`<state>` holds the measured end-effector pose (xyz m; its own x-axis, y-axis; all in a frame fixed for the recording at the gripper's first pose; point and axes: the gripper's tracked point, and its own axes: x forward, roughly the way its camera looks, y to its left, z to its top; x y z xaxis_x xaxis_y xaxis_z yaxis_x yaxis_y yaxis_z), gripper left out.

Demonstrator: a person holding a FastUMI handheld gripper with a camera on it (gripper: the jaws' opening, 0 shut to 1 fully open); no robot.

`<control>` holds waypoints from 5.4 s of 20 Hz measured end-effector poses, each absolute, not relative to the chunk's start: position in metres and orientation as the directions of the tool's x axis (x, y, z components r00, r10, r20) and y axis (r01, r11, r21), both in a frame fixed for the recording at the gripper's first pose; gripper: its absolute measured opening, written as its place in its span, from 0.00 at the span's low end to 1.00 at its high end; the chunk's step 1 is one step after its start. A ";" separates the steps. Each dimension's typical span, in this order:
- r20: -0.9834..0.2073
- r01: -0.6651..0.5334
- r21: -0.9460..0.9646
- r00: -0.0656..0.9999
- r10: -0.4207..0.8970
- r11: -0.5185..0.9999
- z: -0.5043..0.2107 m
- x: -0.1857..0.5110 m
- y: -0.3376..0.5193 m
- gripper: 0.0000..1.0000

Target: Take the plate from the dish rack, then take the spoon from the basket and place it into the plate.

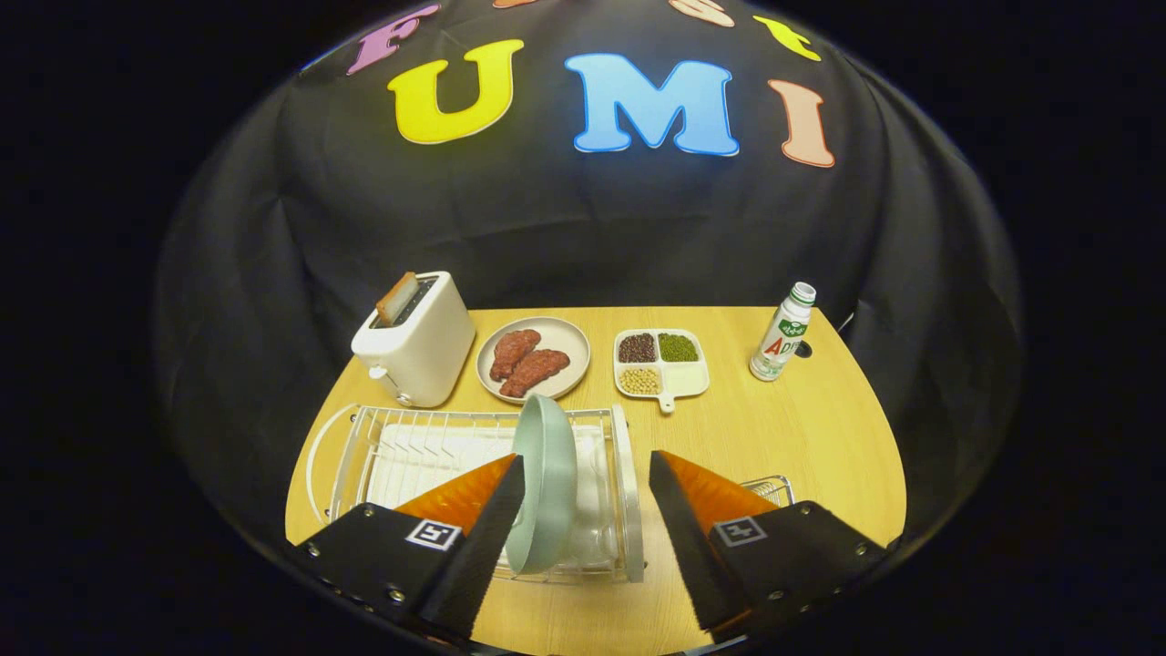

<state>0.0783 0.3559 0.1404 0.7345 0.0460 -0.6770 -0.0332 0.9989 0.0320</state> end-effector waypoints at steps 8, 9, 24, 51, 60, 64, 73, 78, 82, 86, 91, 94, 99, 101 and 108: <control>-0.754 0.048 -0.080 0.650 -0.092 0.996 0.111 0.086 0.362 0.61; -0.756 0.052 -0.079 0.648 -0.094 0.996 0.106 0.087 0.366 0.43; -0.656 0.051 -0.481 0.642 -0.398 0.875 0.134 0.096 0.373 0.07; -0.699 0.108 -0.091 0.701 -0.141 0.990 0.199 0.018 0.275 0.06; -0.744 -0.007 0.102 0.663 0.081 0.995 0.162 -0.045 0.242 0.07; -0.753 -0.030 0.192 0.636 0.166 0.981 0.139 -0.068 0.233 0.07; -0.798 -0.054 0.312 0.527 0.293 0.949 0.052 -0.116 0.233 0.07; -0.783 -0.061 0.394 0.499 0.370 0.917 0.013 -0.117 0.246 0.06; -0.804 -0.076 0.375 0.470 0.365 0.924 -0.013 -0.124 0.244 0.07; -0.796 -0.050 0.412 0.465 0.386 0.910 -0.033 -0.121 0.249 0.09; -0.789 -0.040 0.439 0.460 0.407 0.897 -0.041 -0.116 0.243 0.12; -0.785 -0.037 0.453 0.457 0.419 0.891 -0.042 -0.110 0.239 0.17; -0.749 -0.116 0.384 0.540 0.383 0.916 -0.024 -0.095 0.233 0.19; -0.728 -0.174 0.308 0.590 0.349 0.935 -0.008 -0.092 0.224 0.23; -0.566 -0.216 0.156 0.780 0.266 0.964 0.037 -0.077 0.198 1.00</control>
